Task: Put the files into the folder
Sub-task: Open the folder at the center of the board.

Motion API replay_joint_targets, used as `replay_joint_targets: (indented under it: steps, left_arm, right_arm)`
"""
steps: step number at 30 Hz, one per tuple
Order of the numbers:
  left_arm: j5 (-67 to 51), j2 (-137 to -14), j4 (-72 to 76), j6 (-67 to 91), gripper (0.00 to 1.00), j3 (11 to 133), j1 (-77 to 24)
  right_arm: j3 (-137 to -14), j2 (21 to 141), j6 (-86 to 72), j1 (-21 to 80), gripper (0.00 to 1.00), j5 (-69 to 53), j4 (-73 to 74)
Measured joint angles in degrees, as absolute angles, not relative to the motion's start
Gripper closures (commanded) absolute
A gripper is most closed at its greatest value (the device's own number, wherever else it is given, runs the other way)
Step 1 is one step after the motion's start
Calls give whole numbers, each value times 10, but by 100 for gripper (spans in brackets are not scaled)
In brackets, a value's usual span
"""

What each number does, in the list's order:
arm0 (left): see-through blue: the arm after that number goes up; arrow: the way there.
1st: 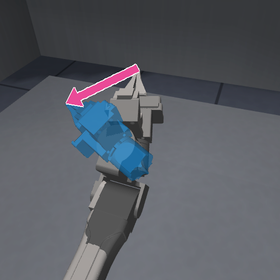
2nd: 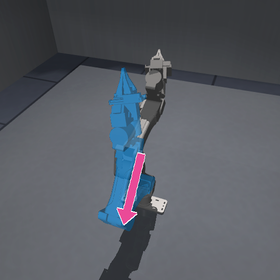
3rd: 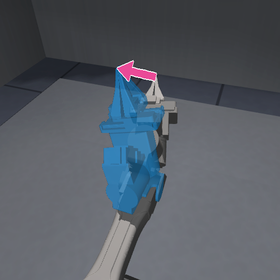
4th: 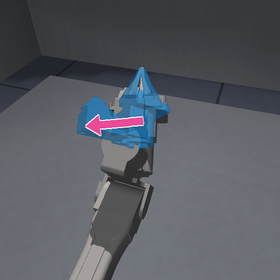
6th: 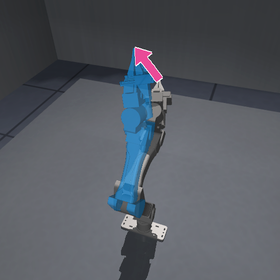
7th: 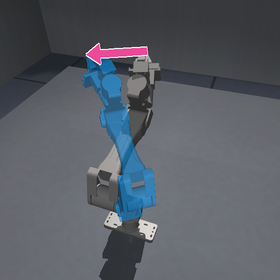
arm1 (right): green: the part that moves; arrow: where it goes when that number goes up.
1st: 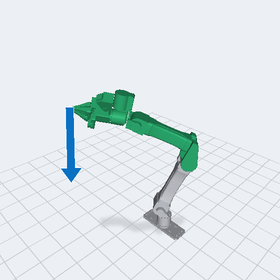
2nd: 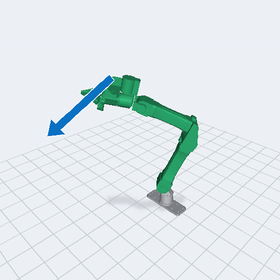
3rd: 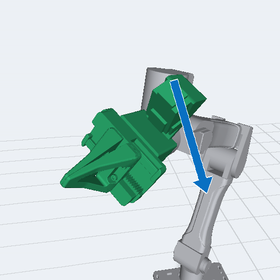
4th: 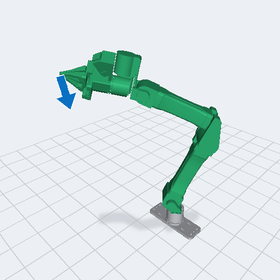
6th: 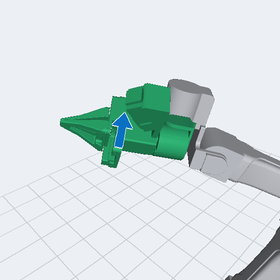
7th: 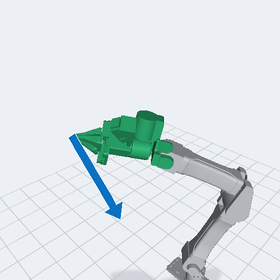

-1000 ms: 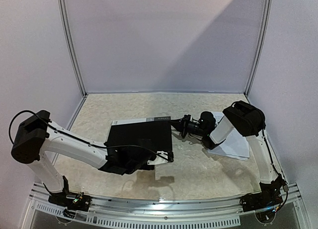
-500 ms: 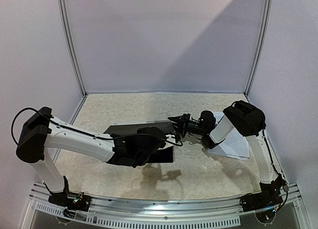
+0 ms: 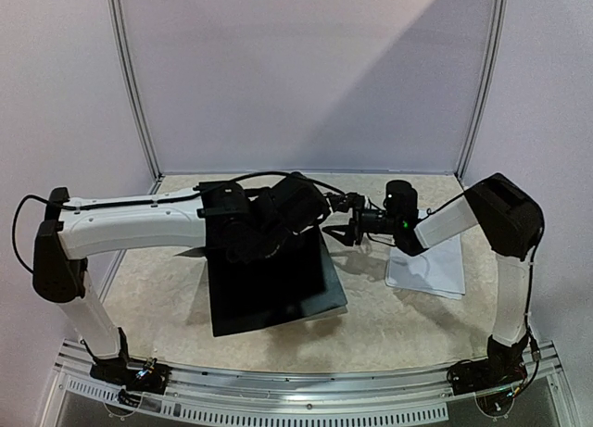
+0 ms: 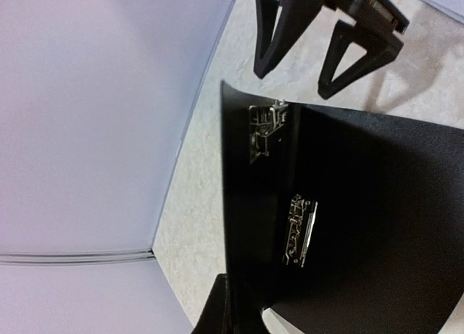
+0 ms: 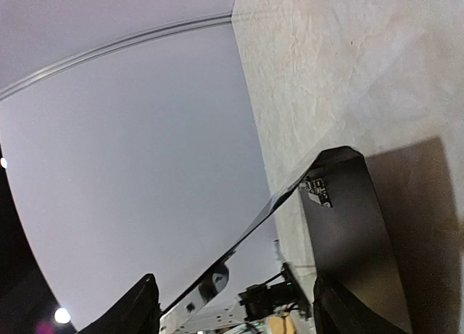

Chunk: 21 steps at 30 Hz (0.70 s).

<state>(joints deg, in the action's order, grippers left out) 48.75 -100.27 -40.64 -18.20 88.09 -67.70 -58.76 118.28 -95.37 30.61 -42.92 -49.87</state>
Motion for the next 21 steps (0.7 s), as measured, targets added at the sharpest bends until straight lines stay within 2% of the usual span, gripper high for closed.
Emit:
replay_joint_targets:
  steps: [10,15,21]
  left_arm:
    - [361,-1028,-544,-69,100,1037,-593]
    - [277,-1000,-543,-31,100,1078,-540]
    - [173,-930,-524,3,100,1086,-504]
  right_arm:
    - [-541,925,-624,295,19,-324,-164]
    - [-448,827,-526,295,18,-274,-108]
    - [-383,798,-460,292,17,-247,-88]
